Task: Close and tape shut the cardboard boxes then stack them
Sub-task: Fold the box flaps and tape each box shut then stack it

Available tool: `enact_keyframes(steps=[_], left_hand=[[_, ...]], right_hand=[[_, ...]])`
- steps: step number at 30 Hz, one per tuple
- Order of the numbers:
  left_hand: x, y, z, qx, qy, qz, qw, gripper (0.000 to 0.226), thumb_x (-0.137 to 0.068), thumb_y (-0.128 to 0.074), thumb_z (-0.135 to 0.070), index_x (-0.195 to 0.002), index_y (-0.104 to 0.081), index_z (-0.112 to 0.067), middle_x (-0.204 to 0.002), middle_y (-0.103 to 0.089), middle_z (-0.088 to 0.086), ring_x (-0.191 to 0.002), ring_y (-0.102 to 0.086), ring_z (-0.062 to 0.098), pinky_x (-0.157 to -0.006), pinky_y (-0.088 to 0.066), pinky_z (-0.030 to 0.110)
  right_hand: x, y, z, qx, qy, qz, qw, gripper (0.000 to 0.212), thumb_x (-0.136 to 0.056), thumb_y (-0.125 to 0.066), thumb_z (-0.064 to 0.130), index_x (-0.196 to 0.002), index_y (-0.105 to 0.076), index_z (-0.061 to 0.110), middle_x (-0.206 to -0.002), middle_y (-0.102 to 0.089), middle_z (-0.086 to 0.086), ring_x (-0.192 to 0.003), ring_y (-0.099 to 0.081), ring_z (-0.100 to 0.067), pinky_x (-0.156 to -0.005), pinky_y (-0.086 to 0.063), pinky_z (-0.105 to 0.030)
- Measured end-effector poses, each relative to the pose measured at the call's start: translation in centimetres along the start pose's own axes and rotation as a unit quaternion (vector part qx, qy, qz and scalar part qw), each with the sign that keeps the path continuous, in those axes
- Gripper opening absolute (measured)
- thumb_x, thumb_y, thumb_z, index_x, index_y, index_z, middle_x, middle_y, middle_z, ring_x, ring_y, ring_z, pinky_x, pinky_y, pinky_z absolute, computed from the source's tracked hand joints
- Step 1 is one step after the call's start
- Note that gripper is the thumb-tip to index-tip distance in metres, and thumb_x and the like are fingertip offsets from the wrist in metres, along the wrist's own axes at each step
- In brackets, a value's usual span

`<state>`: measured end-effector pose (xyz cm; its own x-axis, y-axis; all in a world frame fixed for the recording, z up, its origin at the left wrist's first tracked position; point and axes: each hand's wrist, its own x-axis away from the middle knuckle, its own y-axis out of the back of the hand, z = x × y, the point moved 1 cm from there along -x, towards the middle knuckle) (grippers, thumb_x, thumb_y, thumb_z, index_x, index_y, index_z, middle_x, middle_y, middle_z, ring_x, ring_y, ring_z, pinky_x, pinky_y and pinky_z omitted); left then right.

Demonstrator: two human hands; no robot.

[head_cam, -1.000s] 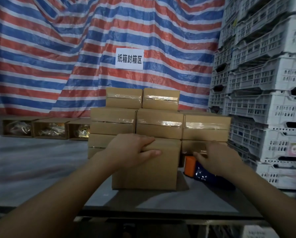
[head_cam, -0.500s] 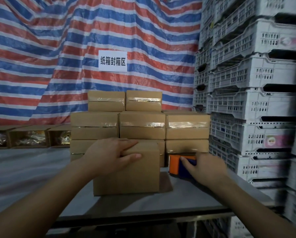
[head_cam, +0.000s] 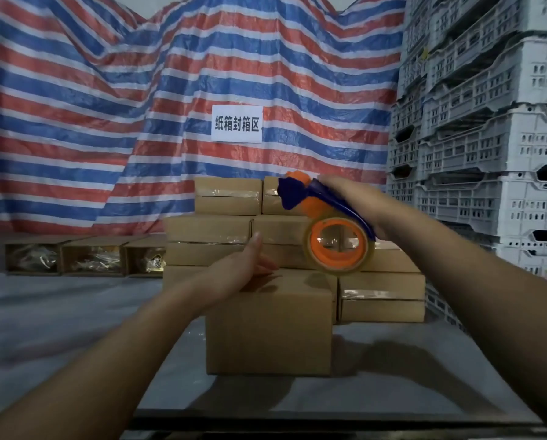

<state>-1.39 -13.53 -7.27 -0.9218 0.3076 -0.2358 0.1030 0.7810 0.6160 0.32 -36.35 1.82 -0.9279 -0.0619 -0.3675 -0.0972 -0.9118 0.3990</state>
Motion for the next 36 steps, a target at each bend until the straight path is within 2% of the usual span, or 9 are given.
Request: enact_keyframes(steps=[4,6,10,15,19,26,29,33,36], left_hand=[[0.2,0.3,-0.5,0.119,0.02,-0.043,0.992,0.076,-0.102,-0.004,-0.056,-0.101,-0.072,-0.021,-0.091,-0.075,-0.008,-0.088,-0.065,-0.002,-0.087,-0.04,0.017],[0.0,0.5,-0.9,0.214,0.05,-0.07,0.973,0.076,-0.105,-0.008,-0.05,-0.104,-0.071,-0.008,-0.091,-0.077,0.004,-0.082,-0.07,0.007,-0.074,-0.047,0.017],[-0.2,1.2,-1.3,0.349,0.102,-0.08,0.928,0.071,-0.107,-0.015,-0.043,-0.117,-0.063,0.008,-0.114,-0.069,0.023,-0.105,-0.067,0.03,-0.062,-0.052,0.023],[-0.3,2.1,-1.2,0.391,0.102,-0.08,0.911,0.053,-0.105,-0.037,-0.043,-0.118,-0.062,0.002,-0.102,-0.073,0.017,-0.085,-0.072,0.024,-0.059,-0.055,0.028],[-0.4,2.4,-1.6,0.416,0.09,-0.087,0.901,0.044,-0.102,-0.049,-0.036,-0.131,-0.055,-0.005,-0.1,-0.071,0.014,-0.071,-0.072,0.02,-0.042,-0.051,0.021],[-0.9,1.8,-2.0,0.38,0.06,-0.088,0.919,0.023,-0.1,-0.052,-0.017,-0.116,-0.062,-0.005,-0.061,-0.064,-0.005,-0.052,-0.061,0.004,-0.057,-0.048,0.022],[-0.8,1.7,-1.7,0.358,0.086,-0.109,0.923,0.018,-0.101,-0.049,-0.015,-0.099,-0.065,-0.009,-0.072,-0.067,-0.001,-0.071,-0.062,0.011,-0.065,-0.043,0.026],[-1.1,1.3,-0.6,0.305,0.125,-0.154,0.931,0.012,-0.098,-0.051,-0.017,-0.091,-0.06,-0.014,-0.078,-0.059,0.001,-0.071,-0.052,0.013,-0.077,-0.043,0.03],[-1.6,1.7,0.8,0.344,0.154,-0.195,0.906,0.021,-0.099,-0.045,-0.011,-0.08,-0.053,-0.01,-0.071,-0.052,0.004,-0.068,-0.047,0.016,-0.077,-0.043,0.033]], right_hand=[[-1.2,-2.8,0.7,0.045,-0.009,0.102,0.994,0.037,-0.1,-0.049,0.052,-0.105,-0.066,0.019,-0.072,-0.068,-0.002,-0.058,-0.062,-0.013,-0.058,-0.052,-0.025],[-1.5,-3.4,0.6,0.071,-0.015,0.123,0.99,0.038,-0.1,-0.049,0.054,-0.106,-0.066,0.02,-0.075,-0.072,-0.003,-0.06,-0.065,-0.013,-0.057,-0.054,-0.023],[-1.7,-3.4,0.5,0.089,-0.035,0.128,0.987,0.044,-0.097,-0.052,0.059,-0.107,-0.067,0.018,-0.087,-0.077,-0.009,-0.07,-0.069,-0.018,-0.069,-0.056,-0.028],[-2.0,-3.4,0.3,0.102,-0.029,0.121,0.987,0.047,-0.097,-0.05,0.06,-0.109,-0.069,0.018,-0.089,-0.078,-0.009,-0.068,-0.07,-0.015,-0.075,-0.054,-0.031],[-2.0,-3.3,0.4,0.086,-0.044,0.129,0.987,0.047,-0.097,-0.051,0.059,-0.102,-0.072,0.017,-0.083,-0.077,-0.008,-0.062,-0.069,-0.015,-0.071,-0.053,-0.03],[-2.1,-3.5,0.4,0.111,-0.03,0.117,0.986,0.043,-0.098,-0.049,0.059,-0.103,-0.069,0.021,-0.081,-0.077,-0.006,-0.061,-0.07,-0.013,-0.073,-0.052,-0.032],[-2.5,-3.5,0.5,0.103,-0.037,0.132,0.985,0.046,-0.097,-0.051,0.058,-0.109,-0.067,0.017,-0.083,-0.076,-0.008,-0.063,-0.068,-0.015,-0.071,-0.052,-0.03],[-3.0,-3.7,1.4,0.155,-0.052,0.161,0.973,0.047,-0.098,-0.05,0.058,-0.11,-0.064,0.015,-0.077,-0.074,-0.006,-0.06,-0.067,-0.014,-0.057,-0.054,-0.022],[-3.3,-2.3,1.7,0.206,-0.081,0.166,0.961,0.053,-0.098,-0.049,0.059,-0.114,-0.063,0.01,-0.078,-0.072,-0.008,-0.06,-0.066,-0.016,-0.058,-0.053,-0.024]])
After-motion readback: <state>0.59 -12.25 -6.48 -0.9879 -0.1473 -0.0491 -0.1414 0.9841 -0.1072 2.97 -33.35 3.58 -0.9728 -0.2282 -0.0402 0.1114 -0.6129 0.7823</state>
